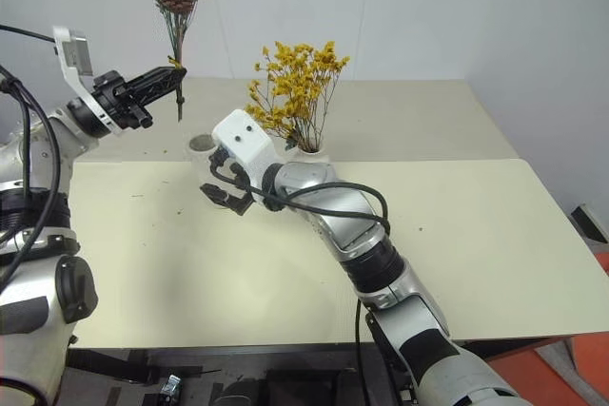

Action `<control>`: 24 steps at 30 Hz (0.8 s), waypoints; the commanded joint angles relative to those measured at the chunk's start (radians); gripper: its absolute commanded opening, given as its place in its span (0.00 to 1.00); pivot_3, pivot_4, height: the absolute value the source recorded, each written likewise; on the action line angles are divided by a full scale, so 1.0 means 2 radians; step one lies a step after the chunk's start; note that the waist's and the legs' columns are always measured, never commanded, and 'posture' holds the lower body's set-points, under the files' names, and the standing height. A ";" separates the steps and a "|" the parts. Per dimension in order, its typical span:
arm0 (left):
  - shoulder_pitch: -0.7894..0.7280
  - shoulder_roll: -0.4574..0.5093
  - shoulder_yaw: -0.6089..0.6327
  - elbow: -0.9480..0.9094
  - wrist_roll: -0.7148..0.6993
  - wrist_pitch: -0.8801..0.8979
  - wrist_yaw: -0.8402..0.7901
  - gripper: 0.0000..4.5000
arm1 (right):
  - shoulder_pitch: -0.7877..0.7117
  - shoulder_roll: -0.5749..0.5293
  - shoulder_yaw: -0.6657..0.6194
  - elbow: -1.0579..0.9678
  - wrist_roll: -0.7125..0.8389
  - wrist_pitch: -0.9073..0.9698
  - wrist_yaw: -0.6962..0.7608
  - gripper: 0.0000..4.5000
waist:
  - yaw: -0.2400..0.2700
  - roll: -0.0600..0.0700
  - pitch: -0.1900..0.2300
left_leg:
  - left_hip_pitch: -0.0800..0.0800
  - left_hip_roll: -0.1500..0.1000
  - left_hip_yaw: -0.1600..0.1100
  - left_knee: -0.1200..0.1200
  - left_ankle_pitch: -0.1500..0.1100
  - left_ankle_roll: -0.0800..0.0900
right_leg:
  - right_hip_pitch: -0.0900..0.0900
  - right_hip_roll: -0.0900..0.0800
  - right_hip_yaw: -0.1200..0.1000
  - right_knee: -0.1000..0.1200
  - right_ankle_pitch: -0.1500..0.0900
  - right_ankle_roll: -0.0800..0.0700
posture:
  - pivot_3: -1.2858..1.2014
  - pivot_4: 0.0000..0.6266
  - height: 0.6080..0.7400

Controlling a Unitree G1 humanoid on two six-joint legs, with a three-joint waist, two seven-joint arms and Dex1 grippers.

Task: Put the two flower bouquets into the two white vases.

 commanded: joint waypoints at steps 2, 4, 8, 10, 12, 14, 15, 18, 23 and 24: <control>0.006 -0.003 0.015 -0.037 -0.020 0.004 0.016 0.06 | 0.002 0.004 -0.012 -0.012 -0.005 -0.003 -0.007 1.00 | 0.000 0.000 0.000 | 0.000 0.000 0.000 0.000 0.000 0.000 | 0.000 0.000 0.000 0.000 0.000 0.000 | 0.52 0.24 1.00; 0.010 -0.006 0.014 -0.043 -0.022 0.007 0.020 0.06 | 0.002 0.004 -0.012 -0.012 -0.006 -0.003 -0.006 1.00 | 0.000 0.000 0.000 | 0.000 0.000 0.000 0.000 0.000 0.000 | 0.000 0.000 0.000 0.000 0.000 0.000 | 0.52 0.24 1.00; 0.019 -0.012 0.014 -0.054 -0.030 0.013 0.031 0.06 | 0.002 0.003 -0.013 -0.013 -0.006 -0.001 -0.005 1.00 | 0.000 0.000 0.000 | 0.000 0.000 0.000 0.000 0.000 0.000 | 0.000 0.000 0.000 0.000 0.000 0.000 | 0.52 0.24 1.00; 0.025 -0.014 0.013 -0.063 -0.035 0.016 0.033 0.06 | 0.002 0.002 -0.013 -0.016 -0.006 0.000 -0.005 1.00 | 0.000 0.000 0.000 | 0.000 0.000 0.000 0.000 0.000 0.000 | 0.000 0.000 0.000 0.000 0.000 0.000 | 0.52 0.24 1.00; 0.030 -0.015 0.012 -0.070 -0.035 0.018 0.037 0.06 | 0.003 0.001 -0.013 -0.017 -0.005 0.001 -0.004 1.00 | 0.000 0.000 0.000 | 0.000 0.000 0.000 0.000 0.000 0.000 | 0.000 0.000 0.000 0.000 0.000 0.000 | 0.52 0.24 1.00; 0.035 -0.014 0.011 -0.075 -0.033 0.018 0.040 0.06 | 0.002 0.001 -0.013 -0.017 -0.005 0.001 -0.004 1.00 | 0.000 0.000 0.000 | 0.000 0.000 0.000 0.000 0.000 0.000 | 0.000 0.000 0.000 0.000 0.000 0.000 | 0.52 0.24 1.00; 0.038 -0.013 0.010 -0.077 -0.031 0.018 0.041 0.06 | 0.002 0.001 -0.013 -0.017 -0.005 0.001 -0.004 1.00 | 0.000 0.000 0.000 | 0.000 0.000 0.000 0.000 0.000 0.000 | 0.000 0.000 0.000 0.000 0.000 0.000 | 0.52 0.24 1.00; 0.050 -0.013 0.012 -0.082 -0.027 0.008 0.046 0.06 | 0.002 0.000 -0.013 -0.018 -0.004 0.001 -0.003 1.00 | 0.000 0.000 0.000 | 0.000 0.000 0.000 0.000 0.000 0.000 | 0.000 0.000 0.000 0.000 0.000 0.000 | 0.52 0.24 1.00; 0.064 -0.019 0.017 -0.078 -0.022 -0.013 0.067 0.06 | 0.002 0.000 -0.012 -0.018 -0.003 0.001 -0.001 1.00 | 0.000 0.000 0.000 | 0.000 0.000 0.000 0.000 0.000 0.000 | 0.000 0.000 0.000 0.000 0.000 0.000 | 0.52 0.24 1.00; 0.068 -0.024 0.020 -0.076 -0.022 -0.022 0.074 0.06 | 0.001 0.000 -0.012 -0.017 -0.003 0.001 -0.001 1.00 | 0.000 0.000 0.000 | 0.000 0.000 0.000 0.000 0.000 0.000 | 0.000 0.000 0.000 0.000 0.000 0.000 | 0.52 0.24 1.00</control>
